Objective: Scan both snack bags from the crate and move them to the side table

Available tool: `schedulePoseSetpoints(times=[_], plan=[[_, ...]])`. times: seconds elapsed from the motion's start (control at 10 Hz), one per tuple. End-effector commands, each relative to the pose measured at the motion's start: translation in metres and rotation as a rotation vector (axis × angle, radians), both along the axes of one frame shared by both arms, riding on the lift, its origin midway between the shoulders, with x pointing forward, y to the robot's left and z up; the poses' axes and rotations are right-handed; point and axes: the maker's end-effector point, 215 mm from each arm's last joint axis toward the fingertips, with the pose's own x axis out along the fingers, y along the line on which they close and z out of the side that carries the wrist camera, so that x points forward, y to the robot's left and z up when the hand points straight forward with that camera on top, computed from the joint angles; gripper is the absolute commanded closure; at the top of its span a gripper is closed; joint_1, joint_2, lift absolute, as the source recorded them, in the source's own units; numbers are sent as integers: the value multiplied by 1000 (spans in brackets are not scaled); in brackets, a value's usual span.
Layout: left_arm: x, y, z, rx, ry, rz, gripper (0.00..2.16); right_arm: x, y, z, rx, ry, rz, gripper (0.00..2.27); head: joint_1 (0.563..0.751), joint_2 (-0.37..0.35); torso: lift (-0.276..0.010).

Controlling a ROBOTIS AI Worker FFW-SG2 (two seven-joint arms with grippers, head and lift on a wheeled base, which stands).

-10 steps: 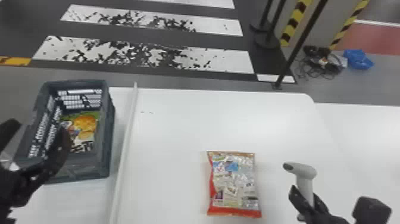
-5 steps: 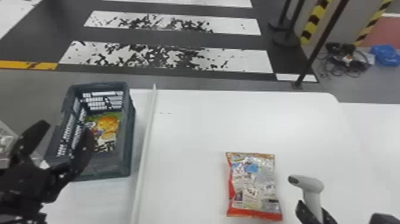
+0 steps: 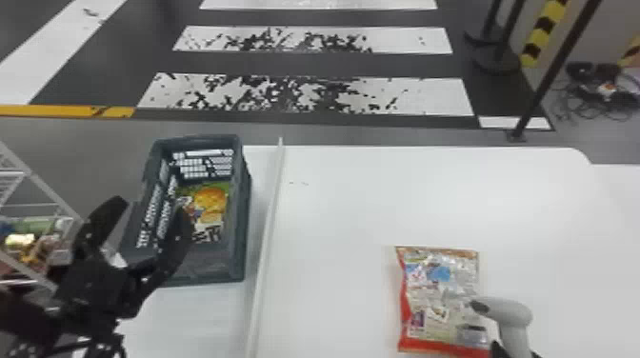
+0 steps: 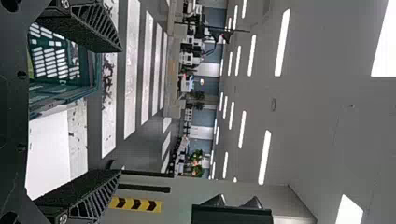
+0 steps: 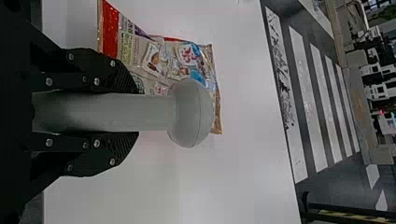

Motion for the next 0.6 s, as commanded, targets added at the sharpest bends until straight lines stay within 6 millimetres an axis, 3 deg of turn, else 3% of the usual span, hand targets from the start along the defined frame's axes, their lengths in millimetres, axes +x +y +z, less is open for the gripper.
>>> schedulePoseSetpoints(times=[0.0, 0.3, 0.5], plan=[[0, 0, 1, 0, -2, 0, 66, -1, 9, -6, -19, 19, 31, 2240, 695, 77, -29], [-1, 2, 0, 3, -3, 2, 66, 3, 10, -28, -37, 66, 48, 2243, 695, 108, -29], [-2, 4, 0, 7, -3, 5, 66, 7, 5, -29, -44, 63, 46, 2240, 695, 105, -29]])
